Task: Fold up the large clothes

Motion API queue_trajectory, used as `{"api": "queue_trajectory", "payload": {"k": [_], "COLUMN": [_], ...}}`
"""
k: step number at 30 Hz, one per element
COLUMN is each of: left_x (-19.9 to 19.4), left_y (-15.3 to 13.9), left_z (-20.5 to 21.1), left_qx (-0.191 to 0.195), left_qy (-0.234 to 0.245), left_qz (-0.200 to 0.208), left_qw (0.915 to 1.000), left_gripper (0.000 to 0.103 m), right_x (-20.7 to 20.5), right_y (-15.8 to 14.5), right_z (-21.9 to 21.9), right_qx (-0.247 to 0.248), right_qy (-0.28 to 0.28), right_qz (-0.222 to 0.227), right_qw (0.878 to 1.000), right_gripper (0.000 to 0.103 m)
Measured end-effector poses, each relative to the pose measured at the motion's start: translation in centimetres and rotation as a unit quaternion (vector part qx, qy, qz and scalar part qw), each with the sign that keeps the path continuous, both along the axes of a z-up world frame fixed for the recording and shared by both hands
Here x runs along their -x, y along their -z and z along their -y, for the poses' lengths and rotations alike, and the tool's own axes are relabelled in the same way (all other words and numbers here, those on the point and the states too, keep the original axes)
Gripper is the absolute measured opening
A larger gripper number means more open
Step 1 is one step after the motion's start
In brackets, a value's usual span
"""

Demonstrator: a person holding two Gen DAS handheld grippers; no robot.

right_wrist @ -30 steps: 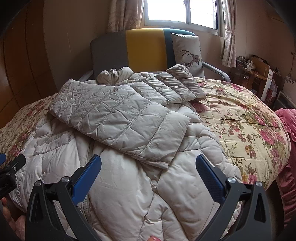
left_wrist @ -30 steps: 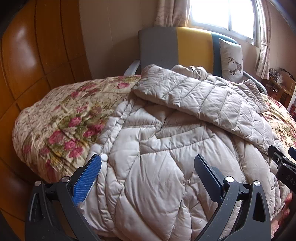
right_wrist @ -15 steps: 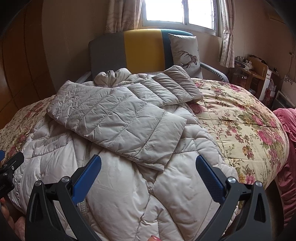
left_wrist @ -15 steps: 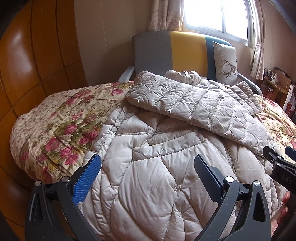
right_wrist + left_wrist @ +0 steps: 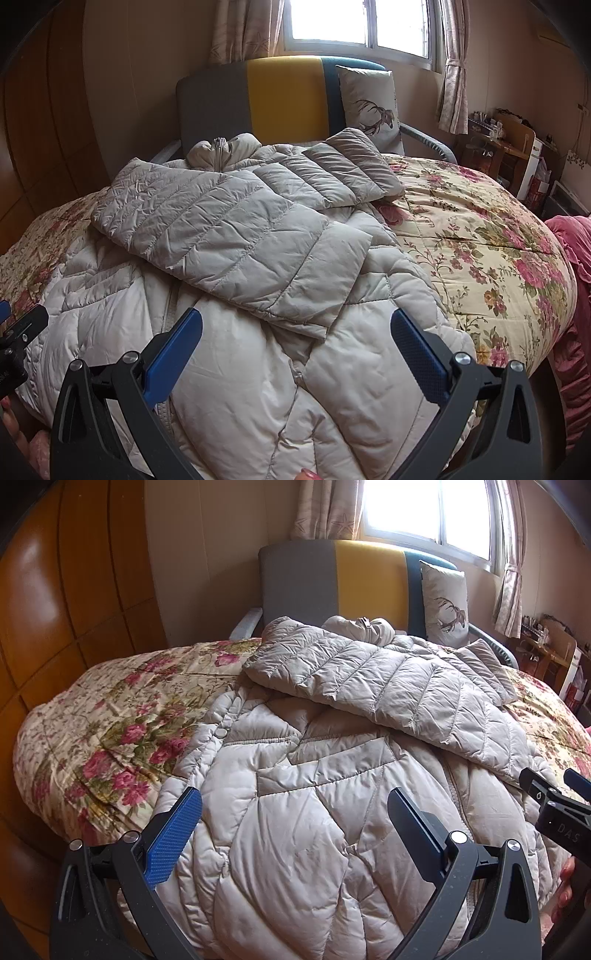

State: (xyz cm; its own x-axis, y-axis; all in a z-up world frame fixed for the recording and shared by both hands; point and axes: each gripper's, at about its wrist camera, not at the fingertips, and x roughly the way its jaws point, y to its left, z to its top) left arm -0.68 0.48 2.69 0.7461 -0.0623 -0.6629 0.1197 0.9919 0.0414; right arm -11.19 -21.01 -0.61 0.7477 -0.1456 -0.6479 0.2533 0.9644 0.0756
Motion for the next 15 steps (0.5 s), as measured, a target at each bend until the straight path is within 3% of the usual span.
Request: {"api": "queue_trajectory", "payload": {"k": [15], "left_x": [-0.12], "left_y": [0.19], "left_z": [0.74], "left_qx": [-0.007], "left_qy": [0.027], "left_qz": [0.005], "left_qw": [0.9996], "left_gripper": [0.099], "right_x": [-0.04], "right_y": [0.09], "right_z": [0.21], "right_qx": [0.001], "right_qy": [0.0], "right_qz": [0.001], "right_qw": [1.0], "right_gripper": [0.101]}}
